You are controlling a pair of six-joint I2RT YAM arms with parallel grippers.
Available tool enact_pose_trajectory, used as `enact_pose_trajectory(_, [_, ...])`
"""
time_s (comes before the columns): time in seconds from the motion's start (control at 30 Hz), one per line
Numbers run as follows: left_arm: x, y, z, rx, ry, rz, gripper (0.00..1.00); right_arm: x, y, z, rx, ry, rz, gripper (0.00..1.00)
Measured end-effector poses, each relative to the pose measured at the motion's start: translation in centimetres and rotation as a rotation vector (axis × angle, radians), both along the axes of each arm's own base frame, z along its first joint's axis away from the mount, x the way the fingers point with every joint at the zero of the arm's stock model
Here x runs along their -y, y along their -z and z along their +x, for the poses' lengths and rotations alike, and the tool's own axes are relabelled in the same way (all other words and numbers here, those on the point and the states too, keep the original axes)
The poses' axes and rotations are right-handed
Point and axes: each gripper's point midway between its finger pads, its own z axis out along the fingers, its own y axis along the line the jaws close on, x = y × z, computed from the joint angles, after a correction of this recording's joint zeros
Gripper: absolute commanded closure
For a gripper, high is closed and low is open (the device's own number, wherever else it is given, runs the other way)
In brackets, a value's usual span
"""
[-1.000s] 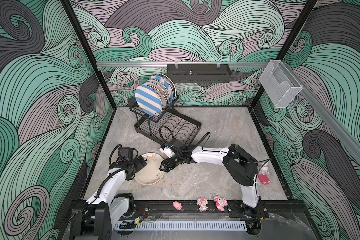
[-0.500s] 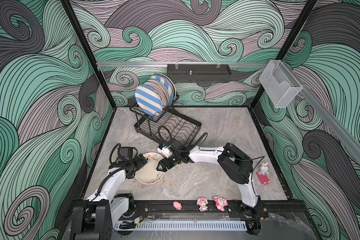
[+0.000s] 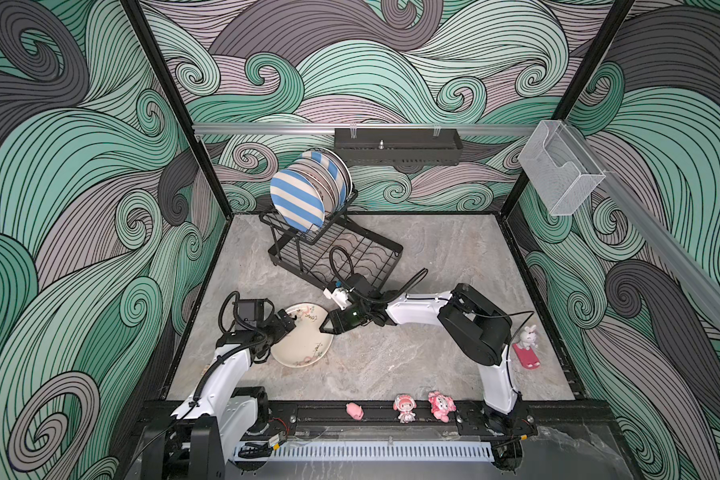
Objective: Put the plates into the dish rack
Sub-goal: 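Grip the flower plate rim with the right gripper while the left gripper releases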
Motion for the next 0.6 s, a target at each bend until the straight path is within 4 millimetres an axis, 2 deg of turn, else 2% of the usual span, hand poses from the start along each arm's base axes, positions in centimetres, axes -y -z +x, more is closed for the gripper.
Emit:
enact_pose_trajectory(0.27, [0.7, -0.3, -0.5, 0.044, 0.033, -0.027, 0.01, -0.6, -2.7, 0.6, 0.037, 0.015, 0.065, 0.67])
enact_pose_trajectory(0.6, [1.3, -0.4, -1.0, 0.081, 0.057, -0.054, 0.02, -0.6, -2.3, 1.0, 0.027, 0.034, 0.061, 0.81])
